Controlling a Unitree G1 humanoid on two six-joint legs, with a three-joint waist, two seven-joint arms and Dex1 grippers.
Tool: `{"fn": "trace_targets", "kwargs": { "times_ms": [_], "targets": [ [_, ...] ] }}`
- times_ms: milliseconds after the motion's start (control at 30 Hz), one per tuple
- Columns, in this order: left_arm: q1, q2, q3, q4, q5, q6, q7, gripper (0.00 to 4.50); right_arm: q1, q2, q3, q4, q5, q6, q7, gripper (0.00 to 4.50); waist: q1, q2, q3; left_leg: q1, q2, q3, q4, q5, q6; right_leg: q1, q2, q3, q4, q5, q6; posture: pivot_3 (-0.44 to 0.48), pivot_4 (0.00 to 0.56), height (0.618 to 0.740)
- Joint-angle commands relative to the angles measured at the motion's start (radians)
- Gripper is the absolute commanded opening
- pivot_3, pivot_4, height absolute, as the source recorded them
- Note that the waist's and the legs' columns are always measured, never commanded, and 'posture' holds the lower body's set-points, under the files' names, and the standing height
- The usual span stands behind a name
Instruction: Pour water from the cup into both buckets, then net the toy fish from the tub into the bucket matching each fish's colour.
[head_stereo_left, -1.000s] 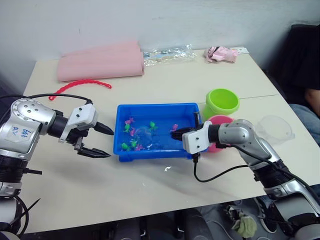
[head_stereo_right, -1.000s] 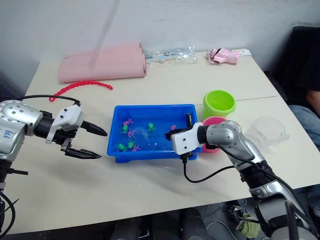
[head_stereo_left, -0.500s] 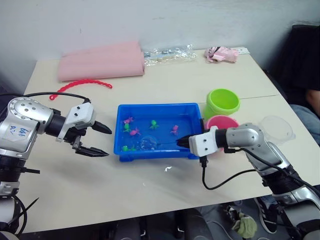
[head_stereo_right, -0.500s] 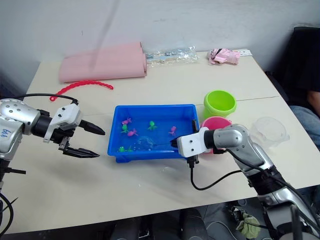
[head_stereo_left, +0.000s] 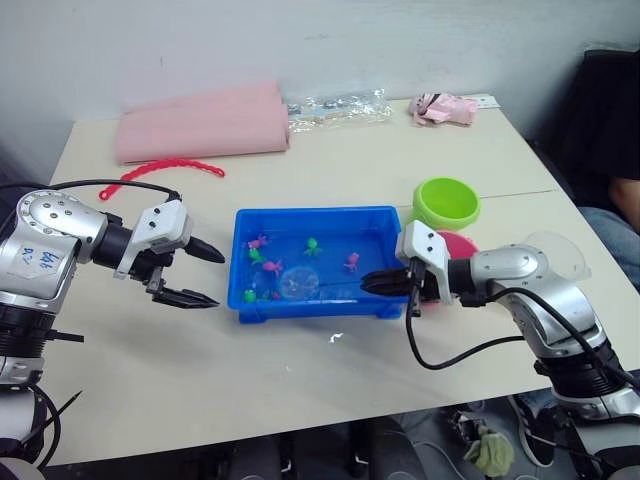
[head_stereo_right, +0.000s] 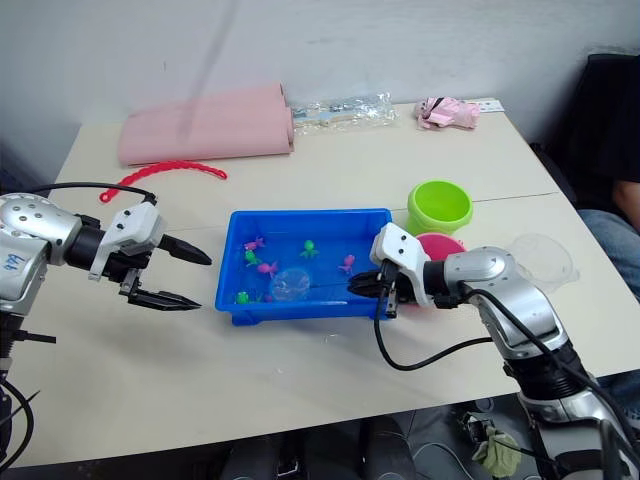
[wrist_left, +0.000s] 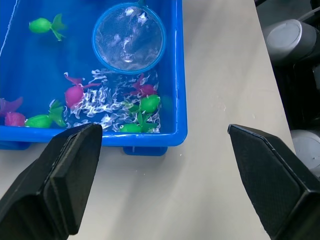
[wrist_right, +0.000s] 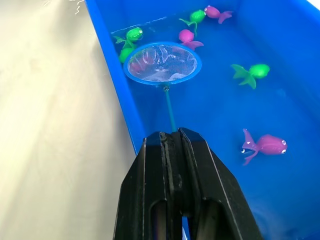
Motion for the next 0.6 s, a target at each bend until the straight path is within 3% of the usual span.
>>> {"fn": "trace_targets", "kwargs": {
  "times_ms": [33, 333, 600],
  "targets": [
    [-0.005, 0.018, 0.01, 0.016, 0.023, -0.038, -0.014, 4.4, -0.008, -0.015, 0.025, 0.015, -0.109, -0.232, -0.016, 0.0, -0.001, 0.0, 0.0, 0.0, 0.0, 0.0, 0.0, 0.0, 0.0, 0.0, 0.0, 0.0, 0.0, 0.0, 0.0, 0.0, 0.15, 0.738],
    [0.031, 0.036, 0.021, -0.016, 0.021, -0.042, -0.026, 4.4, -0.058, -0.004, 0.121, 0.212, -0.371, -0.732, -0.08, 0.0, -0.002, 0.0, 0.0, 0.0, 0.001, 0.003, 0.0, 0.0, -0.001, -0.001, 0.0, 0.0, 0.0, 0.0, 0.0, 0.0, 0.15, 0.738],
    [0.038, 0.041, 0.034, -0.028, 0.012, -0.028, -0.019, 4.4, -0.079, 0.054, 0.152, 0.269, -0.389, -0.814, -0.055, 0.0, -0.003, 0.0, 0.0, 0.0, 0.001, 0.002, 0.0, 0.0, -0.001, -0.001, 0.001, 0.0, 0.0, 0.0, 0.0, 0.0, 0.15, 0.738]
  ]
}}
